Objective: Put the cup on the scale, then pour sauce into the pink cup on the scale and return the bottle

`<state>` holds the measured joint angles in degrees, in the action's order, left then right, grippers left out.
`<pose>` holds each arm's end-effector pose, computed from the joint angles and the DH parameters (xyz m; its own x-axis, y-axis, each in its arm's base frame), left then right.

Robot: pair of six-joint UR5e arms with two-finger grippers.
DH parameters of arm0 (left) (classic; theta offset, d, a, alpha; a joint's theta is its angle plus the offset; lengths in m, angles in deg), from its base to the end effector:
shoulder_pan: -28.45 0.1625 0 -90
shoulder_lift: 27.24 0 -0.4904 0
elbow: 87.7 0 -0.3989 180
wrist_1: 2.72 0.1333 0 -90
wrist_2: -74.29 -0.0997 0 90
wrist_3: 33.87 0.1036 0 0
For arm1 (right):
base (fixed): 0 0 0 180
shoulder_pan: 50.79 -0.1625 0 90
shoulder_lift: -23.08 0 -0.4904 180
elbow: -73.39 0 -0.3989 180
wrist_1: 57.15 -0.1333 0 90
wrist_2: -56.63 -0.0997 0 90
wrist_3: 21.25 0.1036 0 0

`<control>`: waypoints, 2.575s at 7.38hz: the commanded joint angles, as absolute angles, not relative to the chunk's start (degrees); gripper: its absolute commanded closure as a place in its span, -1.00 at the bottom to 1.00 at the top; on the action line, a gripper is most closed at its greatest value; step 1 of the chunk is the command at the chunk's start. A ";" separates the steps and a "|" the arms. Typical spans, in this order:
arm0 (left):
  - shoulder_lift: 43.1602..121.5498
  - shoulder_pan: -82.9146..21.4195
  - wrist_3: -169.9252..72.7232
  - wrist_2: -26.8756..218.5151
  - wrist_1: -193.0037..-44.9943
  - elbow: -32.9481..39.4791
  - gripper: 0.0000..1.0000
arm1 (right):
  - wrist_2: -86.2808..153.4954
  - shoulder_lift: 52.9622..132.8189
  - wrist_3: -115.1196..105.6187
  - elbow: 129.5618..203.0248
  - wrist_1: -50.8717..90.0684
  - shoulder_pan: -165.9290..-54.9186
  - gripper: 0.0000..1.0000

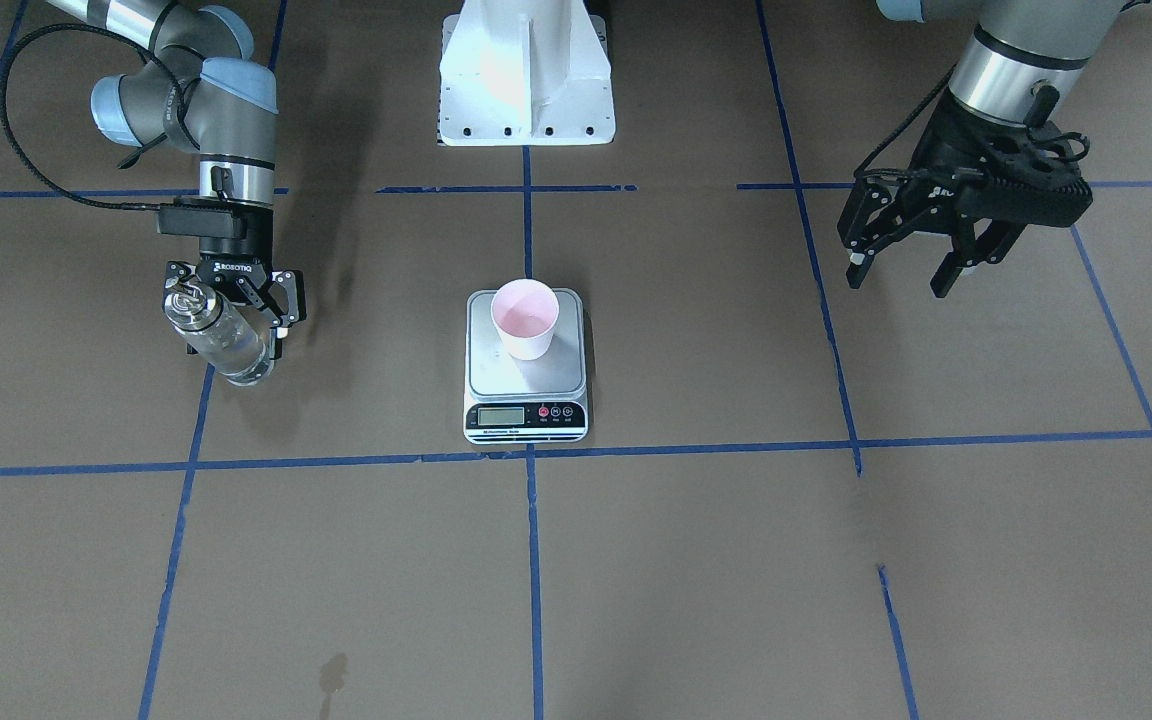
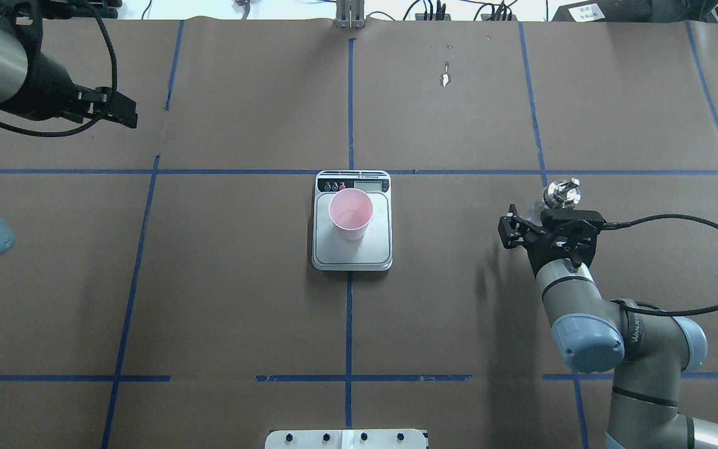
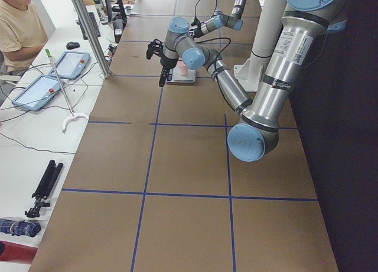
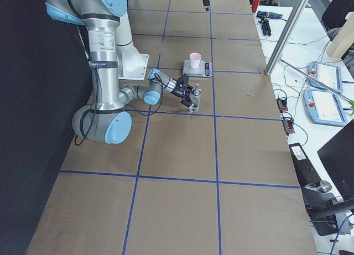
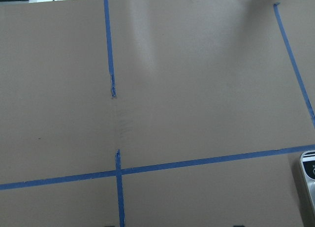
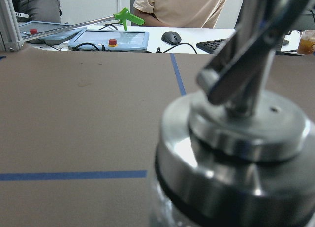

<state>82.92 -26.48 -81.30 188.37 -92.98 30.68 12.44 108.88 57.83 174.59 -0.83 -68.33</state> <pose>0.2530 -0.5188 0.3112 0.6649 0.1278 -0.7359 0.1644 0.9361 0.3111 -0.4527 -0.3608 0.5176 0.7509 0.0989 0.6530 -0.5952 0.5297 0.6043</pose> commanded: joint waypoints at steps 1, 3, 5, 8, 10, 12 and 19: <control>83.06 -26.48 -81.33 188.37 -92.98 30.68 -0.69 | 12.94 109.56 58.02 176.03 -0.81 -68.37 -1.00; 83.06 -26.48 -81.33 188.37 -92.98 30.77 -0.69 | 13.03 114.55 58.11 180.68 -0.81 -66.80 -1.00; 83.06 -26.48 -81.33 188.37 -92.98 30.86 -0.69 | 14.53 115.37 58.64 181.66 -0.81 -64.07 -1.00; 83.06 -26.48 -81.42 188.37 -92.98 30.77 -0.69 | 15.06 117.56 58.64 182.71 -0.81 -62.14 -1.00; 82.98 -26.48 -81.33 188.37 -92.98 30.77 -0.69 | 11.57 124.21 58.55 186.92 -0.81 -60.11 -1.00; 82.98 -26.48 -81.33 188.37 -92.98 30.68 -0.69 | 7.06 127.31 57.33 188.87 -0.81 -60.37 -1.00; 82.80 -26.40 -81.07 188.89 -92.98 29.11 -0.69 | -39.87 130.76 16.54 184.24 -5.82 -95.34 -1.00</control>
